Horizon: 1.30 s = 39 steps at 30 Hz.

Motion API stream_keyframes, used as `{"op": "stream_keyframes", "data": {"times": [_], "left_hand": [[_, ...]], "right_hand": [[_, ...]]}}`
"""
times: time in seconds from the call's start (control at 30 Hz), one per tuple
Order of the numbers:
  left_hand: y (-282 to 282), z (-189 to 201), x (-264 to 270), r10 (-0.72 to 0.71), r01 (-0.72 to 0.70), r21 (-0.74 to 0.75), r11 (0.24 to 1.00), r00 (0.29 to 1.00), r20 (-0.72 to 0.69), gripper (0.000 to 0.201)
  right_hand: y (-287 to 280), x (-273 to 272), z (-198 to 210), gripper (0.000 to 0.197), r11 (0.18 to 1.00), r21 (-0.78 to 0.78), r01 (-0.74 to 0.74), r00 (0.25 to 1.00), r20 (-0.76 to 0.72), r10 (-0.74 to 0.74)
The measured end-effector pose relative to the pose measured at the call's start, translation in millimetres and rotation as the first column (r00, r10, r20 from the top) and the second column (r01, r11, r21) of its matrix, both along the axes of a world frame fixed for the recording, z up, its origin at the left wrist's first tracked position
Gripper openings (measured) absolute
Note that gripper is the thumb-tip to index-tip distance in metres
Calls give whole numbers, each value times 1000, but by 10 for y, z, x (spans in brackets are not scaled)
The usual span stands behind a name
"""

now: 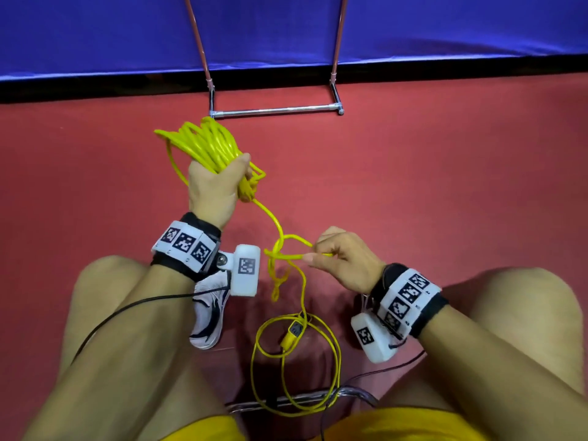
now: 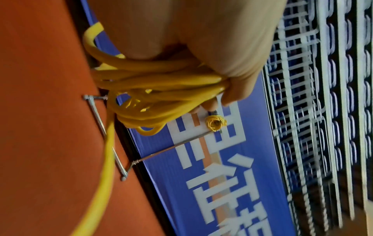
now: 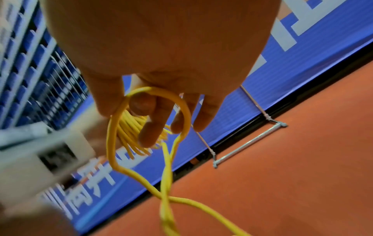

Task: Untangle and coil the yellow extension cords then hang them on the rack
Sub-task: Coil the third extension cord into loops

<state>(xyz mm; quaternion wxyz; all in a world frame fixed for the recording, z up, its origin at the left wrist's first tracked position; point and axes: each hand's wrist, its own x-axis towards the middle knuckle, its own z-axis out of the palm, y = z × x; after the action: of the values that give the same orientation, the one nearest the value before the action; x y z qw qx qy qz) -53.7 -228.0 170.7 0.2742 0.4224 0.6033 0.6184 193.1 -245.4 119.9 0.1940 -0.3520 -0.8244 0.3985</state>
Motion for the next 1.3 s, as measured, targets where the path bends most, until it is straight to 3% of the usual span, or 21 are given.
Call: {"op": "stream_keyframes", "data": {"times": [0.07, 0.13, 0.27, 0.37, 0.47, 0.53, 0.57, 0.63, 0.67, 0.8, 0.87, 0.93, 1.0, 1.07, 1.13, 1.2, 1.3], "left_hand": [[-8, -58, -33, -22, 5, -85, 996, 981, -195, 36], [-5, -117, -25, -113, 81, -121, 989, 951, -287, 44], [-1, -274, 81, -418, 328, -277, 903, 821, -389, 38], [-33, -364, 192, -576, 486, -325, 811, 761, -300, 38], [-50, -458, 257, -670, 575, -381, 724, 719, -187, 37], [-82, -442, 323, -735, 638, -393, 662, 657, -170, 11], [-104, -383, 372, -755, 655, -398, 642, 630, -181, 17], [-144, -330, 421, -796, 696, -403, 595, 578, -178, 46], [-143, -357, 436, -809, 710, -409, 573, 569, -146, 48], [-228, -408, 486, -804, 780, -421, 463, 569, 170, 39], [-262, -437, 476, -776, 851, -364, 380, 507, 376, 34], [-247, -466, 469, -751, 859, -388, 335, 492, 440, 53], [-282, -478, 502, -784, 899, -338, 279, 417, 461, 64], [-300, -508, 491, -762, 911, -316, 264, 398, 511, 60], [-298, -487, 454, -776, 902, -311, 299, 420, 470, 55], [-314, -396, 435, -779, 913, -289, 289, 400, 483, 55], [-349, -264, 449, -795, 903, -285, 322, 421, 437, 33]], "right_hand": [[-44, -24, 157, 36, 982, -187, -26, 975, -222, -17], [-63, -17, 341, 24, 935, -347, -76, 914, -399, -74], [21, 1, 519, 32, 884, -465, -52, 796, -553, -245], [55, -68, 540, 56, 797, -603, -12, 717, -562, -414], [74, -131, 575, 48, 705, -705, -80, 602, -598, -530], [77, -116, 661, 33, 690, -705, -163, 563, -641, -521], [83, -102, 708, 29, 677, -707, -207, 539, -659, -524], [120, -77, 774, 26, 632, -727, -269, 493, -668, -558], [142, -74, 784, 27, 608, -739, -288, 467, -663, -585], [233, -86, 807, 40, 483, -822, -303, 322, -565, -760], [272, -86, 826, 36, 428, -861, -273, 261, -495, -829], [285, -84, 832, 34, 409, -878, -250, 236, -465, -853], [291, -87, 807, 36, 405, -880, -249, 239, -461, -855], [302, -85, 761, 39, 401, -884, -241, 253, -456, -853], [321, -82, 708, 44, 398, -884, -246, 257, -456, -852], [339, -71, 666, 46, 396, -885, -246, 257, -453, -854], [372, -49, 658, 45, 400, -892, -210, 282, -447, -849]]}}
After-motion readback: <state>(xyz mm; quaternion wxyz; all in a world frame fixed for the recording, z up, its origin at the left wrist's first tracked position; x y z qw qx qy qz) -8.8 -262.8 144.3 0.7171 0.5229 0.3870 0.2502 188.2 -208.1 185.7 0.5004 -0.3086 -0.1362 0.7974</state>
